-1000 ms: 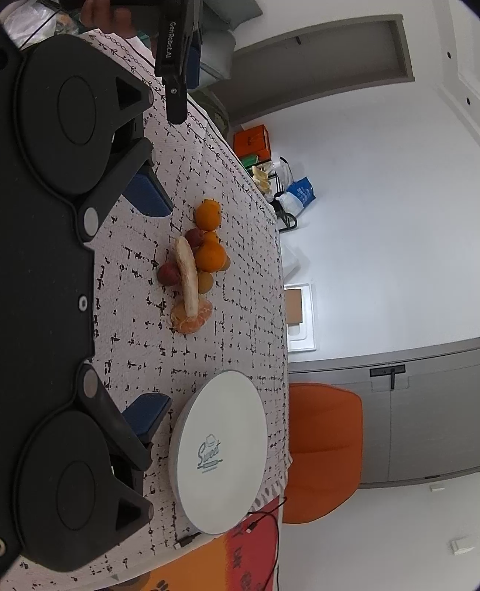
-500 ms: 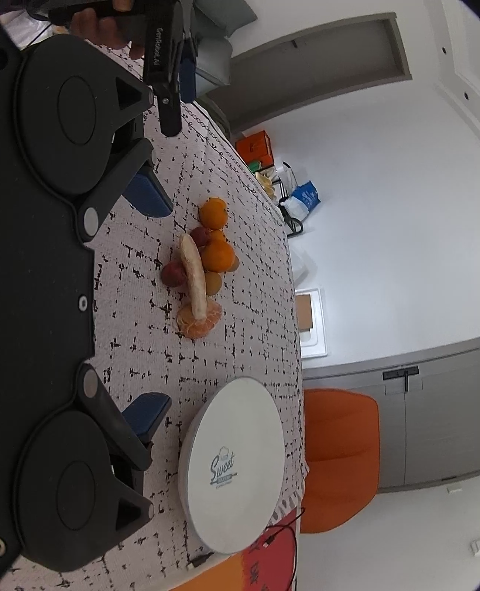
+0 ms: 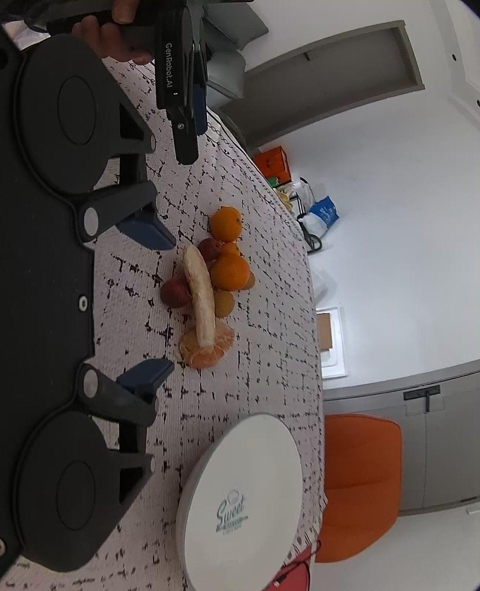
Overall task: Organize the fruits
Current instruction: 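Grasp the small red plum with the right gripper while the left gripper grasps an orange, then carry the plum with the right gripper onto the white plate while the left gripper places the orange there, then move both open grippers back from the plate to the fruit pile, then grasp the peeled tangerine with the right gripper while the left gripper grasps a small orange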
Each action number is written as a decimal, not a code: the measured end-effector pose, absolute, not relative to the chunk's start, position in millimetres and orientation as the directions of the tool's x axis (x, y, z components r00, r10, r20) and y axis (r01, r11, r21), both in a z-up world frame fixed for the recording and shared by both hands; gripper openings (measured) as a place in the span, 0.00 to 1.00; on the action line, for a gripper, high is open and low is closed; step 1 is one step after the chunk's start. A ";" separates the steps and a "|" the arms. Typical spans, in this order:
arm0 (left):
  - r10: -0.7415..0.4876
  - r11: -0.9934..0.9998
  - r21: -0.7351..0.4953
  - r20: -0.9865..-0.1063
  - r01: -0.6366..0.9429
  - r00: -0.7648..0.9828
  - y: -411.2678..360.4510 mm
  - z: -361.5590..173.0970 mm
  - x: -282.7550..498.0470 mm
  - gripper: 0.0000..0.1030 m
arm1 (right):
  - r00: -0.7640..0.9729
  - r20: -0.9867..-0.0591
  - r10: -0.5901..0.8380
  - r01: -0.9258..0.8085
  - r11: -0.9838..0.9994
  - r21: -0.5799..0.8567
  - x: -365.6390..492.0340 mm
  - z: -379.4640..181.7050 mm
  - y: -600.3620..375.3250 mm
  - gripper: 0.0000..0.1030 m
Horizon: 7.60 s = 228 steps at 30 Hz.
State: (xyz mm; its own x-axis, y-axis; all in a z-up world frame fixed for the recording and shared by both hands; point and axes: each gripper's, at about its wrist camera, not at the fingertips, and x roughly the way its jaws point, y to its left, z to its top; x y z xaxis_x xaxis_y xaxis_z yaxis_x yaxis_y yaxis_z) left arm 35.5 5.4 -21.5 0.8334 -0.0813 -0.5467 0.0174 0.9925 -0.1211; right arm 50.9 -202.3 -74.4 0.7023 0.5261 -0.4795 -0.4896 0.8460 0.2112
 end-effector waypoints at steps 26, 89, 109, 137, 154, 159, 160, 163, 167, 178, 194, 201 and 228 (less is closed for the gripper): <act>-0.086 0.991 -0.131 -0.578 0.012 0.811 11.7 -34.5 89.8 0.55 | 0.616 -0.533 0.580 -0.555 0.800 0.229 101.5 -94.1 -176.3 0.22; -0.246 0.966 -0.058 -0.508 0.252 0.826 -127.3 3.9 129.4 0.33 | 0.835 -0.320 0.447 -0.343 0.879 0.332 79.0 -68.8 -333.1 0.22; -0.347 0.928 -0.063 -0.511 0.368 0.787 -182.0 1.9 158.9 0.33 | 0.873 -0.315 0.372 -0.267 0.906 0.328 90.5 -77.1 -351.8 0.30; -0.209 0.976 -0.052 -0.514 0.213 0.832 -146.7 6.1 142.4 0.80 | 0.904 -0.290 0.313 -0.207 0.917 0.342 73.0 -68.6 -345.7 1.00; -0.154 0.987 -0.108 -0.443 0.118 0.883 -87.6 16.7 108.5 0.84 | 0.893 -0.308 0.329 -0.241 0.926 0.291 69.2 -55.9 -303.1 1.00; -0.123 0.990 -0.115 -0.437 0.080 0.891 -68.1 18.3 99.7 0.84 | 0.886 -0.309 0.346 -0.265 0.924 0.276 70.2 -54.8 -286.7 1.00; -0.117 0.991 -0.114 -0.436 0.074 0.892 -64.8 18.5 97.8 0.84 | 0.883 -0.312 0.352 -0.273 0.923 0.270 70.1 -54.8 -283.5 1.00; -0.099 0.992 -0.112 -0.432 0.056 0.896 -53.9 19.1 92.4 0.84 | 0.874 -0.322 0.363 -0.294 0.924 0.244 71.1 -54.3 -273.2 1.00; -0.081 0.993 -0.116 -0.432 0.034 0.898 -38.0 18.9 85.8 0.85 | 0.869 -0.321 0.376 -0.317 0.922 0.221 71.1 -53.9 -261.3 1.00; -0.020 0.991 -0.128 -0.452 -0.042 0.892 8.4 19.9 72.4 0.85 | 0.821 -0.351 0.451 -0.399 0.892 0.213 77.1 -54.2 -233.0 1.00; 0.003 0.985 -0.153 -0.471 -0.085 0.882 35.9 4.8 72.8 0.83 | 0.779 -0.391 0.490 -0.442 0.871 0.212 94.1 -64.3 -213.6 0.78; -0.019 0.983 -0.167 -0.496 -0.074 0.868 35.8 -7.4 87.6 0.75 | 0.749 -0.433 0.501 -0.441 0.865 0.239 114.5 -71.4 -210.6 0.45; -0.092 0.982 -0.188 -0.584 -0.025 0.806 17.1 -46.9 133.2 0.24 | 0.717 -0.496 0.489 -0.497 0.858 0.128 140.7 -78.6 -183.0 0.36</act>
